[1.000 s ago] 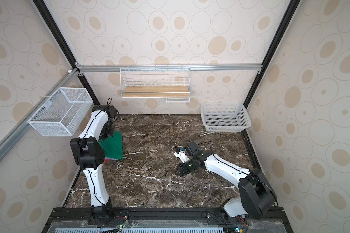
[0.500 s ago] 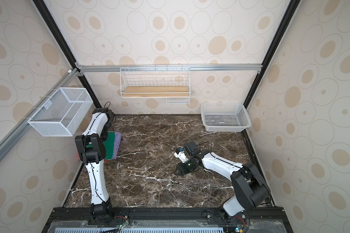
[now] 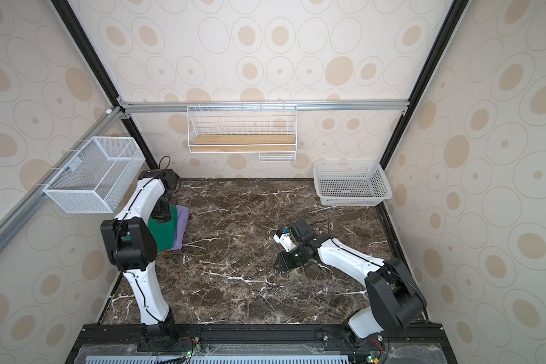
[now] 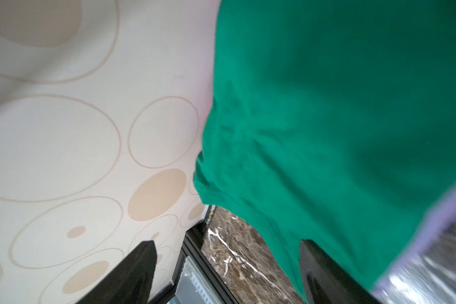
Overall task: Fold and stack t-shirts
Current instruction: Place the T-shirt at the t-shirt, then reset both arms
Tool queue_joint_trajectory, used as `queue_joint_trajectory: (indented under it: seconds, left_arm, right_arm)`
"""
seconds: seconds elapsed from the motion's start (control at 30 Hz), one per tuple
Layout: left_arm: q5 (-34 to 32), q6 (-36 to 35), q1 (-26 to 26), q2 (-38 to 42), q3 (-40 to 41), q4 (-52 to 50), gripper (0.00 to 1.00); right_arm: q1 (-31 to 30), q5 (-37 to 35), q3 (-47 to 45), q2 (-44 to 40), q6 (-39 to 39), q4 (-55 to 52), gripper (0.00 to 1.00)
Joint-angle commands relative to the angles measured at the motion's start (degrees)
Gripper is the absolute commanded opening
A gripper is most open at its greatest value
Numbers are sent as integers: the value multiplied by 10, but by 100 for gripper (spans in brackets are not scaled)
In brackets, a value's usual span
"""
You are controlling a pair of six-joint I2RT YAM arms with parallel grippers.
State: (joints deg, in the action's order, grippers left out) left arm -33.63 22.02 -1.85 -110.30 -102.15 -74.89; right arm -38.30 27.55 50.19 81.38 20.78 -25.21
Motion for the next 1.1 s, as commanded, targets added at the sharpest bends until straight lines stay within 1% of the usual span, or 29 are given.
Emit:
queue_joint_trajectory:
  seconds: [0.0,0.07,0.1,0.13,0.17,0.2,0.23,0.27,0.3,0.33,0.37,0.4,0.43,0.5,0.53,0.57,0.63,0.67,0.7,0.73,0.77,0.8,0.83,0.9,0.93,0.97,1.0,1.03,1.07]
  left_arm:
    - [166,8,34,123,130,158,85]
    - [218,14,37,215,238,268,87]
    - [226,13,37,252,279,309,87]
    - [233,6,37,278,307,335,88]
    - [235,-2,37,301,334,363,89]
    - [232,-13,37,315,348,380,89]
    - [225,-19,37,321,353,382,89]
    - [220,-32,37,325,353,411,89]
    - [209,-45,37,329,357,427,89]
    - [201,-65,37,332,376,455,88]
    - [205,-91,39,337,412,503,89]
    - [207,-104,39,343,455,553,89]
    - [200,-114,39,348,503,608,89]
    - [200,-156,38,361,588,738,89]
    - [193,-166,39,369,605,766,89]
    - [175,-174,38,377,625,803,89]
    - [127,-196,39,382,667,879,89]
    - [108,-211,39,377,692,921,88]
    - [94,-215,38,369,718,962,88]
    - [99,-209,36,361,740,1008,88]
    - [130,-201,29,347,763,1064,88]
    - [151,-202,27,335,779,1113,98]
    - [167,-204,27,316,788,1161,99]
    - [171,-198,27,280,771,1170,99]
    - [179,-201,28,261,761,1168,99]
    - [187,-205,28,240,757,1182,99]
    - [191,-203,27,229,759,1200,99]
    - [198,-195,21,236,754,1173,99]
    - [207,-190,15,234,761,1187,99]
  right_arm:
    - [19,-100,24,-65,-6,-17,0]
    - [28,-213,25,-112,-10,-7,0]
    - [31,-272,22,-139,-26,6,0]
    - [32,-309,9,-163,-56,43,0]
    - [33,-352,-15,-193,-95,95,2]
    - [32,-398,-48,-224,-131,157,9]
    - [32,-439,-79,-251,-174,212,18]
    - [33,-496,-114,-280,-210,277,30]
    - [33,-553,-149,-305,-250,336,38]
    - [33,-590,-175,-326,-293,381,48]
    - [41,-623,-209,-343,-345,449,49]
    - [50,-653,-238,-355,-379,497,49]
    - [65,-668,-260,-362,-395,536,49]
    - [105,-666,-308,-370,-402,579,49]
    - [125,-661,-330,-366,-388,604,49]
    - [155,-652,-356,-360,-357,624,49]
    - [210,-599,-391,-339,-287,638,47]
    - [233,-563,-406,-314,-258,657,47]
    - [262,-540,-418,-282,-247,683,47]
    - [267,-537,-428,-251,-250,723,47]
    - [273,-539,-435,-215,-248,773,47]
    - [277,-524,-434,-185,-249,806,47]
    - [279,-502,-422,-155,-256,821,47]
    - [281,-481,-378,-88,-278,817,47]
    - [281,-485,-350,-56,-285,799,46]
    - [285,-474,-326,-34,-272,756,46]
    - [292,-455,-322,-3,-276,775,53]
    - [292,-461,-323,31,-284,819,54]
    - [291,-458,-325,44,-287,835,55]
